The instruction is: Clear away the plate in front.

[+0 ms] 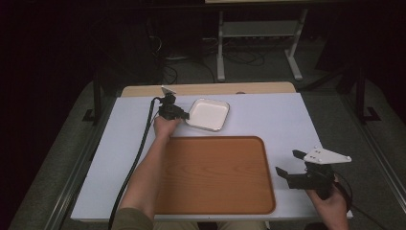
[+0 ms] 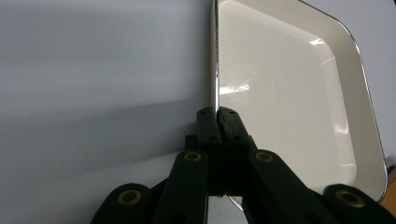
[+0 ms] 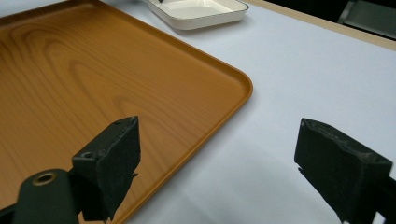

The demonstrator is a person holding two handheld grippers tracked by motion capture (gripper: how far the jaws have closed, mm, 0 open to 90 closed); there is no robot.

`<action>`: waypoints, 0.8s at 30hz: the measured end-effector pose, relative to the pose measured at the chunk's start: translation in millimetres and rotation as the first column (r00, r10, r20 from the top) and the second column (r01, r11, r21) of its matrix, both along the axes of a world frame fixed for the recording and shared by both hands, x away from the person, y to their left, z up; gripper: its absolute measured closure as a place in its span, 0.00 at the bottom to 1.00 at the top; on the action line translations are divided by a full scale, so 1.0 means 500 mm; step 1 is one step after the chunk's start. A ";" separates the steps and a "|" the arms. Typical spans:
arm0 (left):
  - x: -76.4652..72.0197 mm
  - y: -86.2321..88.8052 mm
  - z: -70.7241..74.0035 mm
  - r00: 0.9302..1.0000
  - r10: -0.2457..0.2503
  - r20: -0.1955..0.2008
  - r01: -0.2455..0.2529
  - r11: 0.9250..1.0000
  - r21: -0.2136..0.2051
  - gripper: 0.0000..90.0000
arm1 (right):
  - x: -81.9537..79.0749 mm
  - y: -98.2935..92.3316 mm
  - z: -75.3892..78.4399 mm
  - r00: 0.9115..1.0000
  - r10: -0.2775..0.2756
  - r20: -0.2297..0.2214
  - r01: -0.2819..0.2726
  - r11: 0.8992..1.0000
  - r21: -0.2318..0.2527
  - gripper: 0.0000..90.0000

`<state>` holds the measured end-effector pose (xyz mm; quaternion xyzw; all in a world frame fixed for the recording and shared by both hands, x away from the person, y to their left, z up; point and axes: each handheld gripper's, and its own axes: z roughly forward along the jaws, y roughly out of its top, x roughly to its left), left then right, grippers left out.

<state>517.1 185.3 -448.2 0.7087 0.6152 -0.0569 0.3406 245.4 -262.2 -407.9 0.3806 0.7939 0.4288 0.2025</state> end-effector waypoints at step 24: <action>-0.030 0.053 0.016 0.996 0.082 0.036 -0.079 0.993 -0.092 0.99 | 0.001 -0.002 0.000 1.000 -0.010 0.001 0.010 1.000 0.001 0.15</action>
